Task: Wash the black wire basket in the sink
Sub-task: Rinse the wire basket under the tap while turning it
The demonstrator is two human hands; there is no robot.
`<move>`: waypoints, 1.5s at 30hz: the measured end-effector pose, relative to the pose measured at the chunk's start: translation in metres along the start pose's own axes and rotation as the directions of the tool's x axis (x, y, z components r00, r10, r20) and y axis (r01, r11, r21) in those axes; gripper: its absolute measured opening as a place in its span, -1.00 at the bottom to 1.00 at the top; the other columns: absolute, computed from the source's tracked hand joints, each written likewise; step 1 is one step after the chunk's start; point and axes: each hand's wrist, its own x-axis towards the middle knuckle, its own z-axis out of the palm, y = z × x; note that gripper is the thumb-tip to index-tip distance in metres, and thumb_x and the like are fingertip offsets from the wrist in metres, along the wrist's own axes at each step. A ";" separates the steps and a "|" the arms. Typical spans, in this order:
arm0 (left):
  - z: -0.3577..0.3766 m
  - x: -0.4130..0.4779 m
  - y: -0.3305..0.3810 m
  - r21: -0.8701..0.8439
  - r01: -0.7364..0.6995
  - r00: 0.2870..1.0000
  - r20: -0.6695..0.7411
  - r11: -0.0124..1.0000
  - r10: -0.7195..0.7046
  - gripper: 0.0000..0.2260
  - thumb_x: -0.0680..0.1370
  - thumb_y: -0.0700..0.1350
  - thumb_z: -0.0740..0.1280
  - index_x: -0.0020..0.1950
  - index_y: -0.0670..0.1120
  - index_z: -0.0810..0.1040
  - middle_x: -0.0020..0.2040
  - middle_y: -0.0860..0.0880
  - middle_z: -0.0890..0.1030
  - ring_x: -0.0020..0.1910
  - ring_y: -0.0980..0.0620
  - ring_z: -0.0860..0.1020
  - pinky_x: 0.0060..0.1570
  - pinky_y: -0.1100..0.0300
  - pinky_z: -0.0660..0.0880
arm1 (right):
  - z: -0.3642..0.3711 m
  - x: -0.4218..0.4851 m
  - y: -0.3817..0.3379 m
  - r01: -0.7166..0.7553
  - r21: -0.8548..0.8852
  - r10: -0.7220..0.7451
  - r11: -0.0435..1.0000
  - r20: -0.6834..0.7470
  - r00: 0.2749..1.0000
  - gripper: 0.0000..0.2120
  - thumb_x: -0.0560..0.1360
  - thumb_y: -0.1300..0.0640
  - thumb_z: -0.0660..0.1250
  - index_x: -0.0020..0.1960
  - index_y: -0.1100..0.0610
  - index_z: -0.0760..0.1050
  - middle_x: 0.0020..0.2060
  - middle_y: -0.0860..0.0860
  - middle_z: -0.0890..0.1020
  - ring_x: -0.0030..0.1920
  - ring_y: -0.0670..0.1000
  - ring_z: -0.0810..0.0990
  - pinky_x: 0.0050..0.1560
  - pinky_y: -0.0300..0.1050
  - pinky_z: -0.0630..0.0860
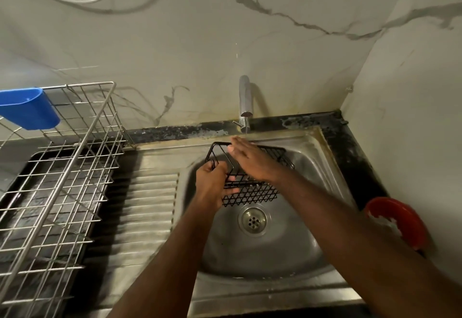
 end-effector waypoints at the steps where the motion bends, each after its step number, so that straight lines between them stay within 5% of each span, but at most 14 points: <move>1: 0.001 -0.001 0.000 -0.029 0.002 1.000 -0.003 1.000 -0.002 -0.92 0.62 -0.23 0.25 0.07 -0.16 0.52 -0.03 -0.17 0.60 -0.16 -0.05 0.61 -0.05 -0.27 0.63 | -0.004 0.002 0.006 -0.055 -0.043 0.054 0.998 -0.010 0.998 -0.42 0.65 -0.22 -0.13 0.59 -0.01 -0.09 0.58 -0.05 -0.04 0.57 0.01 -0.10 0.41 -0.09 -0.16; 4: 0.006 -0.002 0.000 -0.058 -0.027 1.000 0.015 0.998 0.028 -0.92 0.63 -0.23 0.24 0.01 -0.15 0.53 -0.01 -0.16 0.61 -0.17 -0.01 0.59 0.00 -0.26 0.62 | -0.008 0.006 0.006 -0.097 -0.105 0.097 0.990 -0.010 0.995 -0.35 0.61 -0.30 -0.17 0.59 0.00 -0.15 0.58 -0.02 -0.09 0.57 0.01 -0.15 0.46 0.01 -0.16; 8: 0.014 -0.005 0.004 -0.096 -0.064 0.995 0.073 0.993 0.071 -0.78 0.69 -0.08 0.19 0.19 -0.14 0.56 0.05 -0.10 0.71 0.00 -0.06 0.70 0.00 -0.13 0.65 | -0.001 -0.005 -0.025 0.148 -0.111 -0.146 0.983 0.023 0.989 -0.41 0.65 -0.20 -0.14 0.59 0.02 -0.16 0.58 -0.05 -0.13 0.55 -0.07 -0.18 0.48 -0.04 -0.20; 11: 0.010 -0.006 0.004 -0.091 -0.054 0.993 0.104 0.994 0.063 -0.81 0.68 -0.11 0.22 0.18 -0.16 0.55 0.08 -0.14 0.70 0.00 -0.07 0.68 0.07 -0.19 0.62 | -0.002 -0.008 -0.012 0.200 -0.184 -0.206 0.962 -0.012 0.979 -0.45 0.67 -0.15 -0.15 0.59 0.01 -0.16 0.58 -0.05 -0.12 0.56 -0.08 -0.17 0.51 -0.03 -0.21; 16: 0.001 -0.011 0.005 -0.151 -0.037 0.998 0.035 0.988 0.043 -0.87 0.62 -0.27 0.25 -0.11 -0.12 0.48 -0.10 -0.08 0.55 -0.16 0.00 0.52 0.14 -0.29 0.56 | -0.022 -0.003 0.036 -0.190 -0.129 0.183 0.973 -0.062 0.981 -0.36 0.62 -0.27 -0.19 0.59 0.02 -0.18 0.58 -0.02 -0.13 0.57 0.05 -0.14 0.49 0.08 -0.15; 18: -0.002 -0.010 0.005 -0.179 -0.053 0.998 0.026 0.982 0.059 -0.87 0.61 -0.29 0.24 -0.11 -0.12 0.47 -0.12 -0.07 0.53 -0.17 0.00 0.52 0.12 -0.31 0.56 | -0.022 -0.004 0.036 -0.234 -0.133 0.227 0.963 -0.065 0.972 -0.32 0.61 -0.30 -0.19 0.59 0.04 -0.19 0.58 0.01 -0.14 0.57 0.08 -0.15 0.49 0.09 -0.16; 23: -0.006 -0.011 0.006 -0.236 -0.061 0.997 0.034 0.970 0.071 -0.88 0.59 -0.30 0.22 -0.10 -0.13 0.47 -0.07 -0.18 0.48 -0.17 -0.03 0.51 0.10 -0.31 0.56 | -0.012 -0.006 -0.009 0.080 -0.264 -0.092 0.961 -0.034 0.995 -0.36 0.64 -0.23 -0.17 0.59 0.08 -0.19 0.58 0.00 -0.15 0.56 -0.01 -0.20 0.49 -0.03 -0.25; 26: -0.011 -0.013 0.006 -0.275 -0.064 0.997 0.018 0.959 0.072 -0.87 0.59 -0.29 0.22 -0.12 -0.12 0.45 -0.06 -0.16 0.48 -0.16 -0.01 0.50 0.08 -0.31 0.57 | -0.017 -0.002 -0.003 0.146 -0.318 -0.164 0.937 -0.029 0.986 -0.40 0.65 -0.21 -0.17 0.59 0.04 -0.17 0.58 0.00 -0.12 0.57 -0.02 -0.16 0.54 0.03 -0.20; 32: -0.018 -0.020 0.004 -0.275 -0.103 0.994 -0.001 0.956 0.107 -0.81 0.60 -0.31 0.21 -0.19 -0.11 0.43 -0.07 -0.09 0.53 -0.14 -0.01 0.49 0.11 -0.27 0.58 | -0.034 0.002 0.031 -0.200 -0.223 0.184 0.954 -0.092 0.979 -0.27 0.59 -0.34 -0.17 0.59 0.08 -0.14 0.58 0.09 -0.10 0.57 0.09 -0.13 0.53 0.11 -0.16; 36: -0.011 -0.015 0.007 -0.274 -0.077 0.995 0.045 0.959 0.093 -0.90 0.60 -0.28 0.23 -0.10 -0.16 0.47 0.01 -0.19 0.53 -0.10 -0.07 0.53 0.05 -0.24 0.61 | -0.014 -0.012 -0.011 0.088 -0.266 -0.105 0.960 -0.050 0.993 -0.32 0.61 -0.28 -0.17 0.59 0.09 -0.14 0.58 0.05 -0.10 0.57 0.04 -0.14 0.53 0.05 -0.18; 40: -0.007 -0.012 0.006 -0.267 -0.077 0.994 0.060 0.960 0.096 -0.89 0.62 -0.23 0.23 0.01 -0.21 0.54 -0.07 -0.23 0.58 -0.12 -0.08 0.54 -0.23 -0.02 0.63 | -0.009 -0.020 -0.010 0.266 -0.385 -0.297 0.884 -0.023 0.955 -0.35 0.62 -0.26 -0.12 0.60 0.05 -0.09 0.59 0.02 -0.09 0.57 -0.05 -0.14 0.53 -0.03 -0.18; 45: -0.003 -0.010 0.002 -0.262 -0.071 0.990 0.102 0.962 0.101 -0.79 0.57 -0.30 0.24 -0.24 -0.10 0.47 -0.10 -0.16 0.55 -0.13 -0.05 0.54 0.01 -0.23 0.61 | -0.016 -0.024 0.025 0.251 -0.497 -0.334 0.831 -0.085 0.939 -0.33 0.58 -0.33 -0.14 0.59 -0.03 -0.01 0.58 0.00 0.05 0.57 -0.02 -0.03 0.55 0.08 -0.08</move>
